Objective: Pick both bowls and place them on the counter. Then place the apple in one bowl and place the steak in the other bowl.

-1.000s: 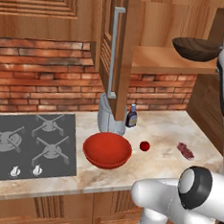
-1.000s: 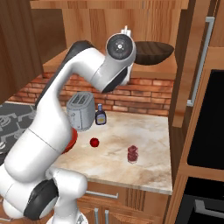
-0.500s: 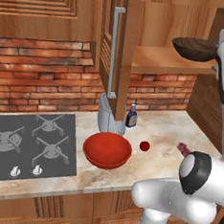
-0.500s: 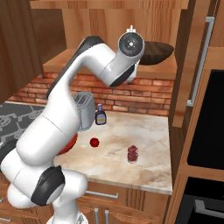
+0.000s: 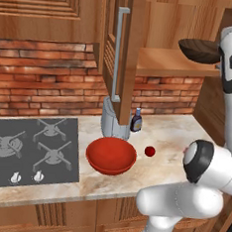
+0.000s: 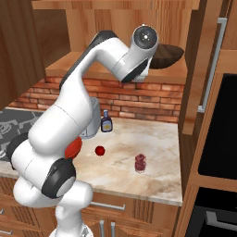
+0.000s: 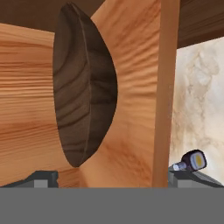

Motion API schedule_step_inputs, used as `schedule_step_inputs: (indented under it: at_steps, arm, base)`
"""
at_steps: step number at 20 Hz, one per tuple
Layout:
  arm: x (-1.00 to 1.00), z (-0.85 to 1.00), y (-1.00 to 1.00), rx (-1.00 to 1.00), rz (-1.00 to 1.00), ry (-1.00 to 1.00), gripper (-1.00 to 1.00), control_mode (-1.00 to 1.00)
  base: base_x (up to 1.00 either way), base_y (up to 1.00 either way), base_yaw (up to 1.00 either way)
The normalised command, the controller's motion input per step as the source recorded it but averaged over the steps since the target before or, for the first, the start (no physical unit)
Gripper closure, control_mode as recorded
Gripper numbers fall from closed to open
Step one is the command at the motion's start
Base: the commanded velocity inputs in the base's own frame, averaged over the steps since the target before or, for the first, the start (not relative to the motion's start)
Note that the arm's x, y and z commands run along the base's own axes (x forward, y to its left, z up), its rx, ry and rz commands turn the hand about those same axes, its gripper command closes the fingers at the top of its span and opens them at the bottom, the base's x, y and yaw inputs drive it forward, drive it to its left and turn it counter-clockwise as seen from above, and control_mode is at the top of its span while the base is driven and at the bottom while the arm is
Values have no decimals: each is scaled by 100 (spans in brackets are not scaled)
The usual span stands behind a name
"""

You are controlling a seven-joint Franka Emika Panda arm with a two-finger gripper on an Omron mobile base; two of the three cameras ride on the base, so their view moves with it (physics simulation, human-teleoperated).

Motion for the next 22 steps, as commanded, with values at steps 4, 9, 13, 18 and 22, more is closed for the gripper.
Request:
schedule_step_inputs:
  at_steps: [4, 9, 13, 18, 22]
  arm:
    - [28, 0, -10, 0, 1, 0, -100, -100]
    - [29, -7, -9, 0, 0, 0, -100, -100]
    - [27, -7, -2, 0, 0, 1, -100, -100]
    - [20, -12, -1, 0, 0, 3, -100, -100]
    - [23, -10, -2, 0, 0, 4, -100, -100]
  base:
    - [0, 0, 0]
    - [0, 0, 0]
    - [0, 0, 0]
    - [0, 0, 0]
    - [0, 0, 0]
